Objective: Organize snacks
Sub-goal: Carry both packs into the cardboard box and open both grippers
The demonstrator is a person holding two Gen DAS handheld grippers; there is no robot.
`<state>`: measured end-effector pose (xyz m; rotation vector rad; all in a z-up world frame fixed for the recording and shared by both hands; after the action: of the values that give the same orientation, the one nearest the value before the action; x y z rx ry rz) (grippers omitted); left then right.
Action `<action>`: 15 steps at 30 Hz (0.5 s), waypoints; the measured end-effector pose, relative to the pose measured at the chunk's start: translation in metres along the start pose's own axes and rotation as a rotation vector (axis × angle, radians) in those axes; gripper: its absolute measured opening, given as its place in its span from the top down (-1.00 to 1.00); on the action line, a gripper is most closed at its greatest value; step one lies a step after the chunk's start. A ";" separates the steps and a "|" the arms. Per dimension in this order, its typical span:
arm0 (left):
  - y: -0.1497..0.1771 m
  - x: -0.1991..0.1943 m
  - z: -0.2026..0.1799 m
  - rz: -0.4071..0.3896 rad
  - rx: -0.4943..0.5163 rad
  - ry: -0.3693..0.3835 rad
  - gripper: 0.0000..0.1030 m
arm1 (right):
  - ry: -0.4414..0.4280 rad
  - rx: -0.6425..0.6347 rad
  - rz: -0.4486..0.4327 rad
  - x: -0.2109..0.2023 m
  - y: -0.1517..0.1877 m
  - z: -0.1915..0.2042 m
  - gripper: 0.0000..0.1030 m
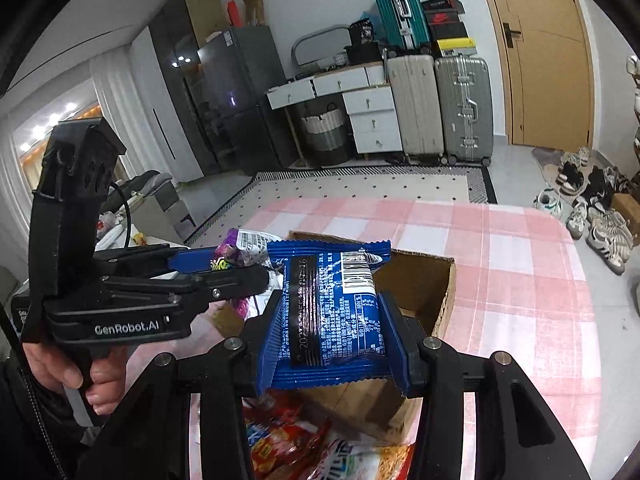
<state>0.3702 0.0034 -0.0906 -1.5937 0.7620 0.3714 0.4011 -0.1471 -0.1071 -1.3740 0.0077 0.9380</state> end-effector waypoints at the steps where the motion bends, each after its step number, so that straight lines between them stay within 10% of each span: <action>1: 0.001 0.006 0.001 0.008 -0.004 0.002 0.08 | 0.004 0.000 0.009 0.005 0.002 -0.003 0.11; 13: 0.014 0.063 0.010 0.086 -0.049 0.030 0.05 | 0.044 0.006 0.050 0.039 0.021 -0.027 0.00; 15: 0.016 0.066 0.011 0.085 -0.044 0.018 -0.32 | 0.052 0.017 0.039 0.039 0.020 -0.030 -0.19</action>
<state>0.4100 -0.0036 -0.1463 -1.6114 0.8422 0.4388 0.4304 -0.1524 -0.1516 -1.3866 0.0822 0.9321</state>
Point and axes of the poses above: each gripper's, at about its wrist camera, not at the fingertips, and x roughly the way its jaws point, z to its left, y to its underside, the point moved 8 cm from there along x, roughly the way its jaws point, and after that the axes turned 7 degrees about -z, right-handed, at the moved point
